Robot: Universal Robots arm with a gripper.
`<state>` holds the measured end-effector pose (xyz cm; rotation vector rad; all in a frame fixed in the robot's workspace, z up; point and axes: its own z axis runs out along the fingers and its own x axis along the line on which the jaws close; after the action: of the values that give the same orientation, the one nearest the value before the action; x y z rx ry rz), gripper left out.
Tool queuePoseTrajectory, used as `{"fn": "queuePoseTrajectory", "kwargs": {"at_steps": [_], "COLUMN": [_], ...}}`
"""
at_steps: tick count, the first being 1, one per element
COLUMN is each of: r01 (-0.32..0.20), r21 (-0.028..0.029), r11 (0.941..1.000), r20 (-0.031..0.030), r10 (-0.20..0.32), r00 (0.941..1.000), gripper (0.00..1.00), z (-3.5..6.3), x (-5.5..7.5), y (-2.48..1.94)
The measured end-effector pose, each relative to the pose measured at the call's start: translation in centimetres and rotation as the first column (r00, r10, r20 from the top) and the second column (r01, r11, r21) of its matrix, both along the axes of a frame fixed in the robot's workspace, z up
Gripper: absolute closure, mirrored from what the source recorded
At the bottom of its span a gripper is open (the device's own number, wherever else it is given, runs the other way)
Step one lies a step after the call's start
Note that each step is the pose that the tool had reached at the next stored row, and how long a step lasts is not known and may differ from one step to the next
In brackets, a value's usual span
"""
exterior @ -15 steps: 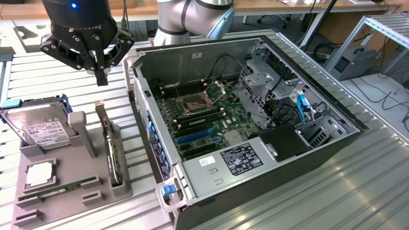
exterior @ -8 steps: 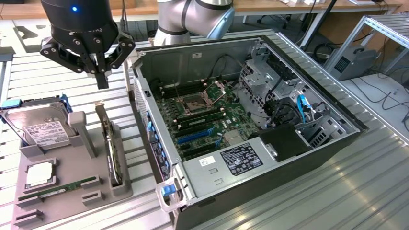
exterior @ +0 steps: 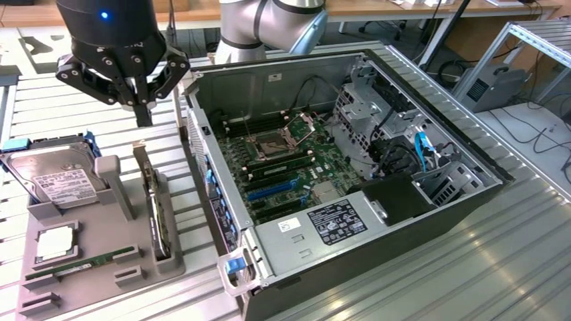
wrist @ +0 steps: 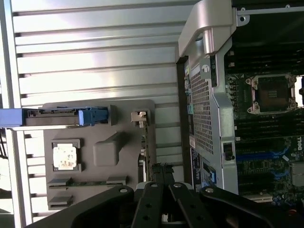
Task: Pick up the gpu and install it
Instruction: 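Reach for the gpu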
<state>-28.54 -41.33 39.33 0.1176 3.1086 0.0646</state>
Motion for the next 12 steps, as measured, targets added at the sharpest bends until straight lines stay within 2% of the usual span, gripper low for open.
{"fn": "queuePoseTrajectory", "kwargs": {"at_steps": [12], "r01": [0.0], "r21": [-0.0001], "r11": [1.0], "r20": [0.0], "r10": [0.0], "r00": [1.0], "gripper": [0.89], "z": [0.0], "x": [0.0], "y": [-0.61]}}
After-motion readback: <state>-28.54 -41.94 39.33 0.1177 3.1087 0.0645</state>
